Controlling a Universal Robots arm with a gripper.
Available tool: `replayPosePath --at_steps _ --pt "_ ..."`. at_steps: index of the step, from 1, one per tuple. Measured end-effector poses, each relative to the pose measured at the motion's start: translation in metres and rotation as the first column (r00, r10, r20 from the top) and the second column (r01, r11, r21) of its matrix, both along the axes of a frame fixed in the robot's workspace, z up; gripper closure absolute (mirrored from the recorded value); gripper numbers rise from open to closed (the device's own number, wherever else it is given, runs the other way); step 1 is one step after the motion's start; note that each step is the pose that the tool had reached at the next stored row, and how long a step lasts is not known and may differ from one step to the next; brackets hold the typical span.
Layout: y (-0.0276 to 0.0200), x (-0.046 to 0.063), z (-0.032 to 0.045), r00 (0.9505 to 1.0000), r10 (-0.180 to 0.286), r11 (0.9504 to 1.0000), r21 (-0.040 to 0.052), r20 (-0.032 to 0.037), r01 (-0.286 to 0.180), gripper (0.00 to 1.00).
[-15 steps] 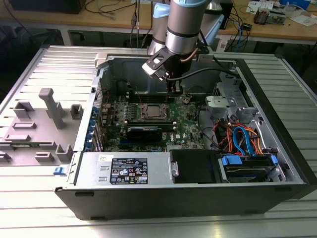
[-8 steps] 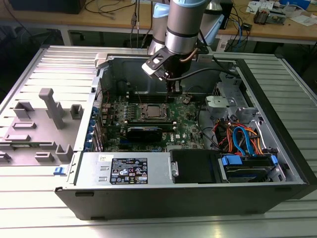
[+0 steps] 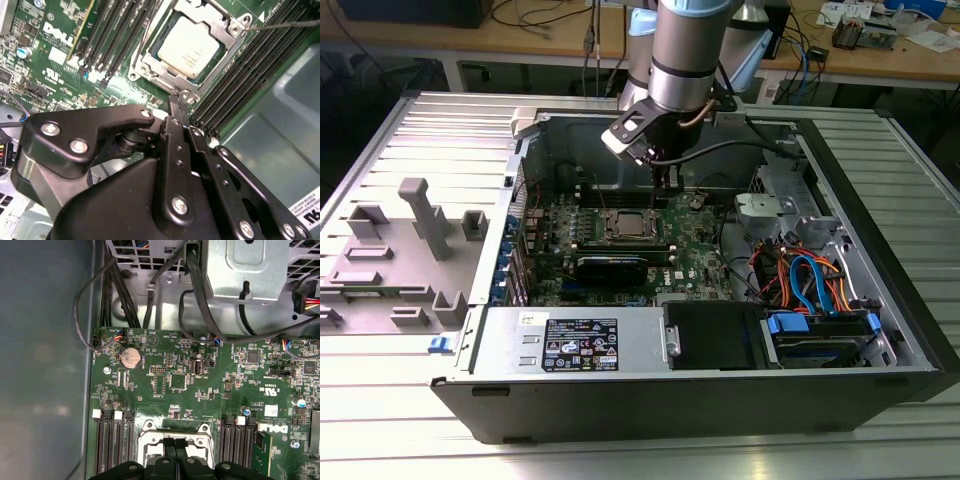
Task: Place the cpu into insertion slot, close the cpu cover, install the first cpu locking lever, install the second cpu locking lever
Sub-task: 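Close the cpu cover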
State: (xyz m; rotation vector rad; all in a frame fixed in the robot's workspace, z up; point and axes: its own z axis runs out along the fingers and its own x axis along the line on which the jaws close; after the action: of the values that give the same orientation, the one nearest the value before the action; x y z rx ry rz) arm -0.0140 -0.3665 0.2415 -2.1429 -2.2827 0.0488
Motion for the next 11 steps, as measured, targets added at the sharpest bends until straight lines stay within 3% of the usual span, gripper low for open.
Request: replayPosePath --at_steps 3,6,11 --pt "-0.0009 -0.009 -0.0011 1.0 0.001 1.0 0.0 -0.0001 -0.001 0.89" --pt "-0.0071 -0.024 -0.0034 1.0 0.003 1.0 0.0001 0.0001 -0.003 0.89" --pt "-0.0081 -0.033 -0.0068 1.0 -0.001 1.0 -0.0001 0.0035 0.001 0.89"
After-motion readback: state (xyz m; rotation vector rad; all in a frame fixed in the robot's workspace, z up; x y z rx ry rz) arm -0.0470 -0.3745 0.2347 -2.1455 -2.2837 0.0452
